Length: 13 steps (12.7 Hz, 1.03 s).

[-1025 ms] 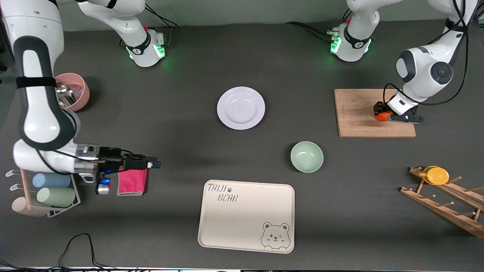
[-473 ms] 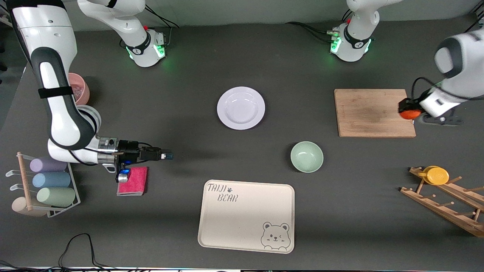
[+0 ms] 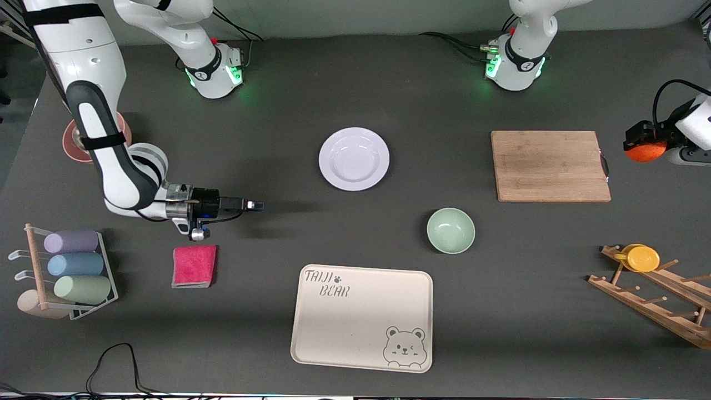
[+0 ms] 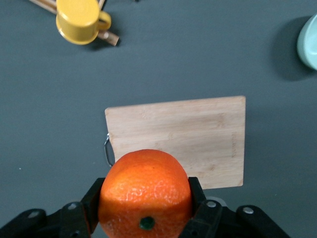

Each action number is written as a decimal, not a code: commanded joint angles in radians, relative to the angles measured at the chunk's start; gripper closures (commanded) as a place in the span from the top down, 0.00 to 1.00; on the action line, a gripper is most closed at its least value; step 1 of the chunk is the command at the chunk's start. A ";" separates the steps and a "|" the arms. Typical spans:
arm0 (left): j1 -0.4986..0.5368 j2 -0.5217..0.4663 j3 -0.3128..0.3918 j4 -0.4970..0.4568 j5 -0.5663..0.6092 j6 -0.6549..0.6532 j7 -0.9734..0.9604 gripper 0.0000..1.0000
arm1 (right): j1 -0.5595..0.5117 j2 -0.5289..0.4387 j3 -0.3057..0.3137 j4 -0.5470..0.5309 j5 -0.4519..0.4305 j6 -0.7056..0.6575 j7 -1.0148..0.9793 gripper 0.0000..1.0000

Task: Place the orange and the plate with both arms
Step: 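Carry the orange over the white plate while the right gripper nears it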

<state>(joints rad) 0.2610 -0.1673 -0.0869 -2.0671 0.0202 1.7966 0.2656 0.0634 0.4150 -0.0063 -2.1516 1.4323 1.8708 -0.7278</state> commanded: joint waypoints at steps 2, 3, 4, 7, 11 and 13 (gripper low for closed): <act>-0.077 0.037 -0.198 0.042 -0.032 -0.010 -0.292 0.48 | 0.044 -0.030 0.008 -0.094 0.097 0.043 -0.182 1.00; -0.097 0.057 -0.252 0.057 -0.075 0.012 -0.371 0.48 | 0.047 -0.021 0.009 -0.096 0.100 0.069 -0.200 1.00; -0.118 0.090 -0.310 0.077 -0.088 0.024 -0.467 0.48 | 0.056 -0.016 0.009 -0.102 0.105 0.085 -0.217 1.00; -0.198 0.194 -0.476 0.134 -0.079 0.107 -0.780 0.48 | 0.101 -0.018 0.009 -0.142 0.151 0.126 -0.272 1.00; -0.437 0.359 -0.527 0.188 0.023 0.259 -1.172 0.47 | 0.110 -0.025 0.015 -0.214 0.175 0.171 -0.358 1.00; -0.521 0.385 -0.525 0.188 0.023 0.305 -1.281 0.47 | 0.128 -0.034 0.031 -0.244 0.204 0.160 -0.364 1.00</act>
<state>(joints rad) -0.1940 0.1798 -0.6262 -1.9220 0.0203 2.0886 -0.9135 0.1628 0.4157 0.0120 -2.3496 1.5847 2.0185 -1.0562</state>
